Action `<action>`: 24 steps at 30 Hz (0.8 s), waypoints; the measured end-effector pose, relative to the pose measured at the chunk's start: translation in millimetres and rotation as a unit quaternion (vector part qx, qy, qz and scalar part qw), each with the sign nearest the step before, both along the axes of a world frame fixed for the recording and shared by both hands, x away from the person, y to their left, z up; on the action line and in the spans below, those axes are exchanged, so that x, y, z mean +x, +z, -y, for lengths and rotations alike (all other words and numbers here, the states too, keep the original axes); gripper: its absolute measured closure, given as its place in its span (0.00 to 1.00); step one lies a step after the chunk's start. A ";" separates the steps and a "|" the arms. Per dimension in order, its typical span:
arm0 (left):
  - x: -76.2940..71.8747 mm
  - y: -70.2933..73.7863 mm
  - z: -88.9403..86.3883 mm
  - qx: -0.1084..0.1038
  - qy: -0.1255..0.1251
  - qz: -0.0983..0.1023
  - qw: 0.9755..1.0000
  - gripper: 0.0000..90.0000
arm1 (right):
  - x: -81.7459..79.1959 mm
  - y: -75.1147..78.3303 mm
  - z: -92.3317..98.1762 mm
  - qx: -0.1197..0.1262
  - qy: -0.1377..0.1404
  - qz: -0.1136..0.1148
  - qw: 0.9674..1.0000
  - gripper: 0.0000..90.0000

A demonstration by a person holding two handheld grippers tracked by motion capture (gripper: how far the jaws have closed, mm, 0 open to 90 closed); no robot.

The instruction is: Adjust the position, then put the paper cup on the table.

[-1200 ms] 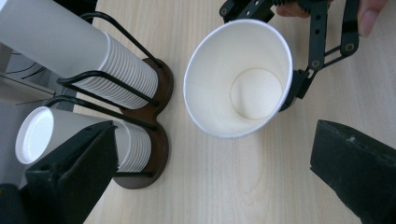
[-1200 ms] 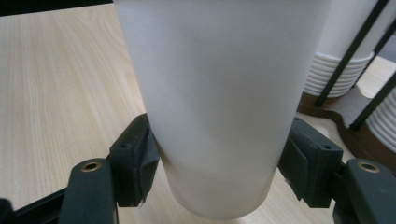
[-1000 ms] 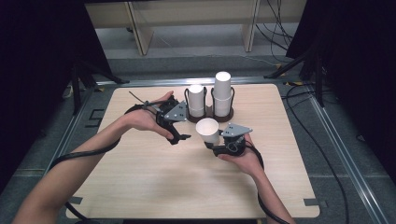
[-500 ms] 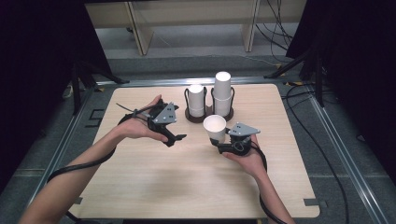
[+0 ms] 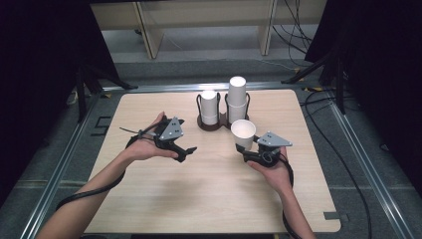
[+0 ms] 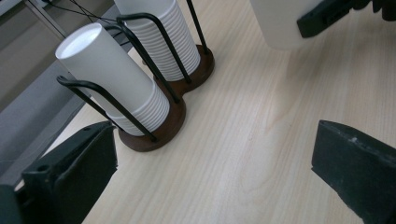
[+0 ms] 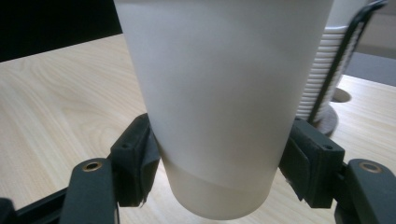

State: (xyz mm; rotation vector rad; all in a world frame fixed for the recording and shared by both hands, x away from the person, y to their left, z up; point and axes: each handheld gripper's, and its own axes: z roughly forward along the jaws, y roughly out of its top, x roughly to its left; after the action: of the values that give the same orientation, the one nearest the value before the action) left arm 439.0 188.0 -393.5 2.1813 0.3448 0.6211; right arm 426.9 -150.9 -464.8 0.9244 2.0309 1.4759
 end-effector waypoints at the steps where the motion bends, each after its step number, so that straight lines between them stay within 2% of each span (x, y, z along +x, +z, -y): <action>1: -0.3 -1.7 -1.1 0.001 0.003 -0.001 1.000 0.00 | -0.5 0.4 2.2 0.002 0.000 -0.005 1.000 0.38; 3: -1.7 -6.4 -2.4 -0.007 0.008 -0.004 1.000 0.00 | -3.6 1.4 4.7 0.013 -0.012 -0.018 1.000 0.38; 4: -2.4 -9.0 -2.8 -0.016 0.013 -0.007 1.000 0.00 | -2.9 1.7 6.7 0.012 -0.012 -0.015 1.000 0.38; 5: -2.6 -10.2 -4.6 -0.011 0.015 -0.004 1.000 0.00 | -2.1 2.0 8.3 0.009 -0.013 -0.005 1.000 0.38; 6: -3.7 -12.9 -4.6 -0.023 0.020 -0.008 1.000 0.00 | -1.5 2.2 9.1 0.014 -0.012 -0.001 1.000 0.38; 7: -5.1 -14.4 -6.2 -0.020 0.022 -0.019 0.999 0.00 | -2.0 3.7 11.2 0.005 -0.016 0.000 1.000 0.38; 10: -7.0 -16.8 -9.9 -0.038 0.038 -0.002 0.999 0.00 | -2.5 4.4 13.8 0.014 -0.022 0.003 1.000 0.38; 11: -7.4 -16.4 -11.8 -0.032 0.038 -0.002 0.999 0.00 | -2.2 3.9 14.4 0.020 -0.025 0.006 0.999 0.38; 12: -8.2 -18.3 -11.6 -0.049 0.048 0.000 0.998 0.00 | -2.3 4.3 16.2 0.014 -0.032 0.007 0.999 0.38; 14: -9.0 -20.3 -14.1 -0.057 0.057 0.002 0.997 0.00 | -2.5 3.5 17.9 0.028 -0.036 -0.002 0.999 0.38; 15: -8.8 -21.6 -15.0 -0.063 0.060 0.000 0.996 0.00 | -0.8 3.1 20.5 0.025 -0.038 0.010 0.999 0.38; 18: -8.2 -26.0 -18.1 -0.070 0.075 -0.001 0.995 0.00 | -0.3 2.2 27.4 0.031 -0.064 0.001 0.997 0.38; 20: -8.4 -28.8 -18.6 -0.078 0.083 0.001 0.993 0.00 | 1.5 1.8 31.6 0.026 -0.075 0.016 0.997 0.38; 21: -8.5 -29.7 -19.1 -0.081 0.085 0.002 0.993 0.00 | 0.8 2.2 32.3 0.035 -0.080 0.004 0.996 0.38; 23: -9.1 -30.7 -19.8 -0.089 0.087 -0.002 0.992 0.00 | 2.2 3.2 36.5 0.037 -0.085 0.012 0.996 0.38; 24: -9.6 -30.5 -20.1 -0.096 0.083 -0.010 0.992 0.00 | 2.1 4.3 38.7 0.031 -0.098 0.016 0.995 0.38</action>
State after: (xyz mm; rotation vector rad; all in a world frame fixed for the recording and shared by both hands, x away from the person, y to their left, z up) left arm 429.4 208.1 -424.0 1.9887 0.5785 0.6294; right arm 429.0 -189.6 -460.5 1.0837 1.8230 1.4449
